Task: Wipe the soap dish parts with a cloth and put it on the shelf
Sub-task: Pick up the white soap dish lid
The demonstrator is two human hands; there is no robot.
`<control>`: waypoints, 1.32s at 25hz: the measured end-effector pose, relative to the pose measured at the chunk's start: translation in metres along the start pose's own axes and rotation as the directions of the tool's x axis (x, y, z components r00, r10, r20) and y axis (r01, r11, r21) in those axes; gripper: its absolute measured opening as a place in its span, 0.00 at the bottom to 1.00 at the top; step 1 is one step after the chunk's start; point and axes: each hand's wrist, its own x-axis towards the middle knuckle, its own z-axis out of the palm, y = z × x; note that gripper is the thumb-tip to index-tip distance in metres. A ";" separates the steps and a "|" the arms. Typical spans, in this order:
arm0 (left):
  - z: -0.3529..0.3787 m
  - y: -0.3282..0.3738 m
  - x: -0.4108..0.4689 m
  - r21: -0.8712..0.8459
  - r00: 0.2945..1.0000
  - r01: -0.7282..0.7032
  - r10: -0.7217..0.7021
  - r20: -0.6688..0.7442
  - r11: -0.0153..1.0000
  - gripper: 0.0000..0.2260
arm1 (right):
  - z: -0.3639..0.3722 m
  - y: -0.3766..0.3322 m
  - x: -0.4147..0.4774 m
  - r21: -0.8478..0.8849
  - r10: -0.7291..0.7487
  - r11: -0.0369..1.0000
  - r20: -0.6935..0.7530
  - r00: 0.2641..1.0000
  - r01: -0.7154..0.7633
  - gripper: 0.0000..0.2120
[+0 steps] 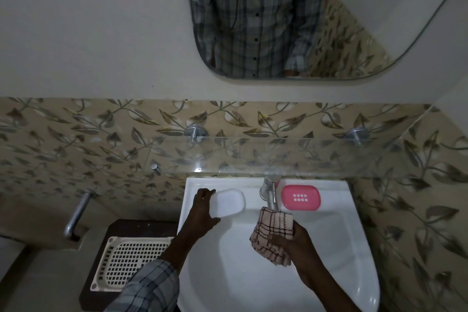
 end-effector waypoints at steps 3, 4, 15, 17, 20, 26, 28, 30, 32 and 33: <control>0.004 0.004 -0.028 0.029 0.994 -0.092 0.094 -0.054 0.995 0.37 | 0.006 -0.012 0.006 -0.050 -0.048 0.998 0.015 0.999 0.049 0.19; 0.006 0.006 -0.037 0.056 0.989 -0.135 0.138 -0.053 0.989 0.36 | 0.006 -0.016 0.008 -0.060 -0.068 0.996 0.008 0.998 0.069 0.20; 0.024 0.049 -0.071 0.407 0.881 -0.473 0.430 0.197 0.782 0.48 | 0.001 -0.029 0.016 -0.174 -0.131 0.977 -0.021 0.991 0.125 0.22; 0.028 0.045 -0.067 0.466 0.886 -0.463 0.396 0.239 0.754 0.52 | 0.002 -0.028 0.016 -0.195 -0.121 0.974 -0.031 0.992 0.112 0.22; 0.029 0.041 -0.065 0.578 0.861 -0.509 0.389 0.328 0.638 0.52 | 0.000 -0.027 0.017 -0.209 -0.092 0.974 -0.041 0.995 0.082 0.23; 0.035 0.037 -0.060 0.510 0.861 -0.508 0.403 0.309 0.694 0.39 | -0.004 -0.020 0.017 -0.075 -0.079 0.994 -0.006 0.997 0.078 0.17; 0.030 0.035 -0.061 0.471 0.880 -0.474 0.392 0.267 0.744 0.40 | -0.006 -0.019 0.017 0.031 -0.061 0.998 0.037 0.997 0.060 0.15; 0.024 0.035 -0.062 0.441 0.900 -0.436 0.394 0.189 0.785 0.42 | -0.007 -0.018 0.017 0.103 -0.041 0.994 0.064 0.997 0.034 0.15; 0.021 0.036 -0.060 0.475 0.909 -0.416 0.361 0.208 0.775 0.44 | -0.006 -0.017 0.017 0.138 -0.022 0.990 0.062 0.998 0.013 0.15; 0.021 0.038 -0.059 0.519 0.905 -0.424 0.359 0.227 0.742 0.44 | -0.005 -0.018 0.018 0.147 -0.016 0.989 0.059 0.998 0.007 0.14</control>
